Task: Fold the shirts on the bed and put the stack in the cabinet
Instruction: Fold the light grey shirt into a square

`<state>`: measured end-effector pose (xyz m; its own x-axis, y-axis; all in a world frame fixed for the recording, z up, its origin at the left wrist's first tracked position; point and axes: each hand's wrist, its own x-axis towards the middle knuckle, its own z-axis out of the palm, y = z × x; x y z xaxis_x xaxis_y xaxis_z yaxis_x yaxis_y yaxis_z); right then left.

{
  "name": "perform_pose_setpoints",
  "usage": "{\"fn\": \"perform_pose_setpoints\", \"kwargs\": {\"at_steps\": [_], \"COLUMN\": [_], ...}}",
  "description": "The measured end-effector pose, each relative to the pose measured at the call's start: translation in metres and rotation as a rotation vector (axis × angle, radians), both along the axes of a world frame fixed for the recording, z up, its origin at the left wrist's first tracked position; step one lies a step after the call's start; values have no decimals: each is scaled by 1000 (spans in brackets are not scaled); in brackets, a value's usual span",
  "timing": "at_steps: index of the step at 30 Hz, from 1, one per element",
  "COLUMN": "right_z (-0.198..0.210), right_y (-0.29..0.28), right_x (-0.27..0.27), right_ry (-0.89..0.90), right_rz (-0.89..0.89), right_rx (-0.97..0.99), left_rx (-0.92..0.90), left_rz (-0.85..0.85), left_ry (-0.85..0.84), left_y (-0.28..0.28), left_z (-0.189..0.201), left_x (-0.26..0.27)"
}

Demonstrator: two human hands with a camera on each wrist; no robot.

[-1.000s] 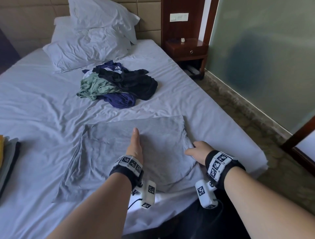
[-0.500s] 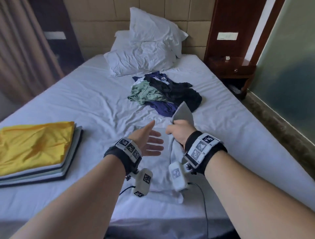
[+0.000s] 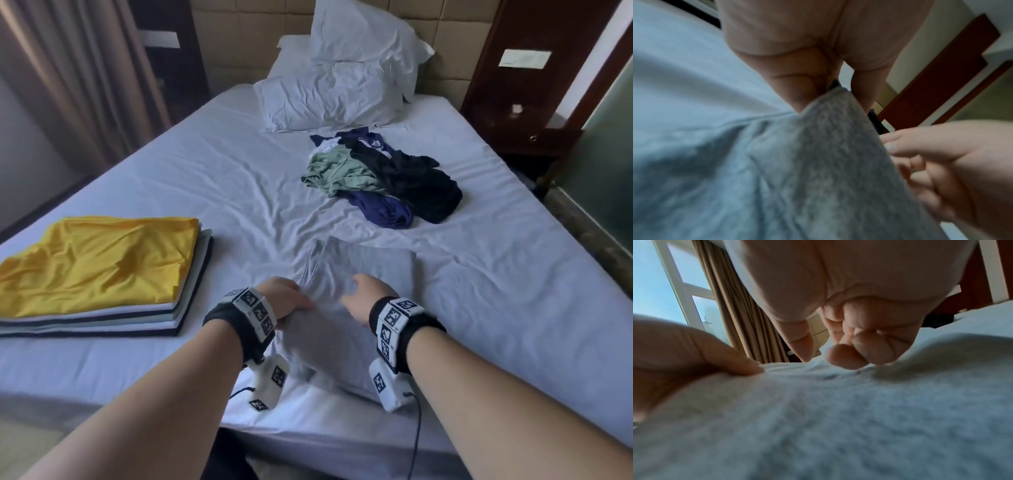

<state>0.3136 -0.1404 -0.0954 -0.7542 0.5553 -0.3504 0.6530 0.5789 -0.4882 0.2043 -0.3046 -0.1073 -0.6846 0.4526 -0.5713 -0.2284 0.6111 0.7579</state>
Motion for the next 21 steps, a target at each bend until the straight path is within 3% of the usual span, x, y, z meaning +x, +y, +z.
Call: {"fn": "perform_pose_setpoints", "kwargs": {"at_steps": [8,13,18,21], "right_z": [-18,-10,-24,-30], "right_y": [-11,10,12,11], "right_x": [-3,5,11,7], "right_ry": [-132,-80,-248,-293], "right_rz": [138,65,155,160], "right_rx": [93,118,121,137], "left_rx": [-101,-172,-288,-269], "left_rz": [-85,-120,-52,6], "left_ry": [-99,-44,189,134], "left_y": [-23,-18,-21,-19], "left_z": [-18,5,3,-2], "left_x": [-1,-1,-15,-16]}}
